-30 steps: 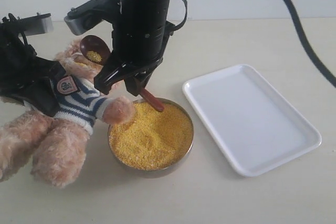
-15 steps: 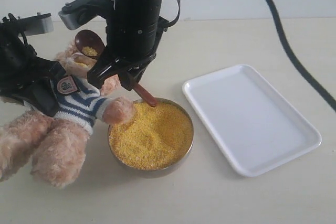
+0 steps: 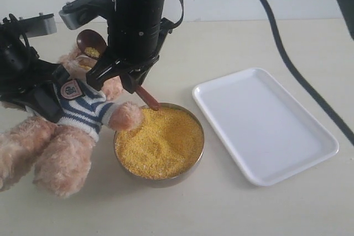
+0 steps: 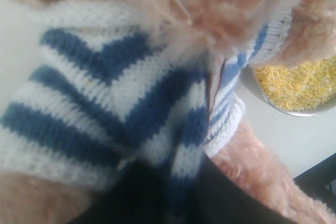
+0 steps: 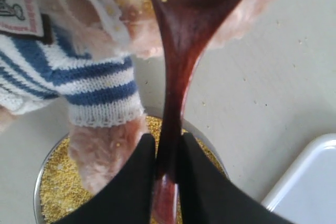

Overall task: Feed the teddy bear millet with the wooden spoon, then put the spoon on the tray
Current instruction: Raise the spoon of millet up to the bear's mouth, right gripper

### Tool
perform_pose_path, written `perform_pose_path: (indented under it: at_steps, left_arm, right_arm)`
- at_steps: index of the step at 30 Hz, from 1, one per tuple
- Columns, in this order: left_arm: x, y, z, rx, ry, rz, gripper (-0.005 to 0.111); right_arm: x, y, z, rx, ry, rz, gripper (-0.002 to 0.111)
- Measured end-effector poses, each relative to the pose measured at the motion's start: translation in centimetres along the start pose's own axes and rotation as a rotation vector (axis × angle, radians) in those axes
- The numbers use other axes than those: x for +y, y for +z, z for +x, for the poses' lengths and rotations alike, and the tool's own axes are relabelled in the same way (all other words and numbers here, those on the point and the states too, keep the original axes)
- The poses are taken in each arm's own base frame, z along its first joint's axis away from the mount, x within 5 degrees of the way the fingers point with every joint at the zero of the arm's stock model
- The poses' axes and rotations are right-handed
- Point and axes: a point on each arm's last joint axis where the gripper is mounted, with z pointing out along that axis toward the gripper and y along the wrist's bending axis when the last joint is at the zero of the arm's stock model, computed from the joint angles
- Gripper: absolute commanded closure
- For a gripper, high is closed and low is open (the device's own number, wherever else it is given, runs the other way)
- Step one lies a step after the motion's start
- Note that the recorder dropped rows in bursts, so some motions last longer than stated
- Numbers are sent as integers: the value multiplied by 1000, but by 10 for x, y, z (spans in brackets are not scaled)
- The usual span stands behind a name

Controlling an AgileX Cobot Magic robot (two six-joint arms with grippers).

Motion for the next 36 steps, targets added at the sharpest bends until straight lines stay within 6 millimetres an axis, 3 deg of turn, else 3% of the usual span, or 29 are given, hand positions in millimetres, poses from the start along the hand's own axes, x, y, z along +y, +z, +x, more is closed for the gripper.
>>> perform_pose_path:
  at_steps: [36]
  left_arm:
    - [-2, 0, 0, -2, 6, 21, 103]
  right_arm:
    - [26, 2, -5, 31, -99, 190, 109]
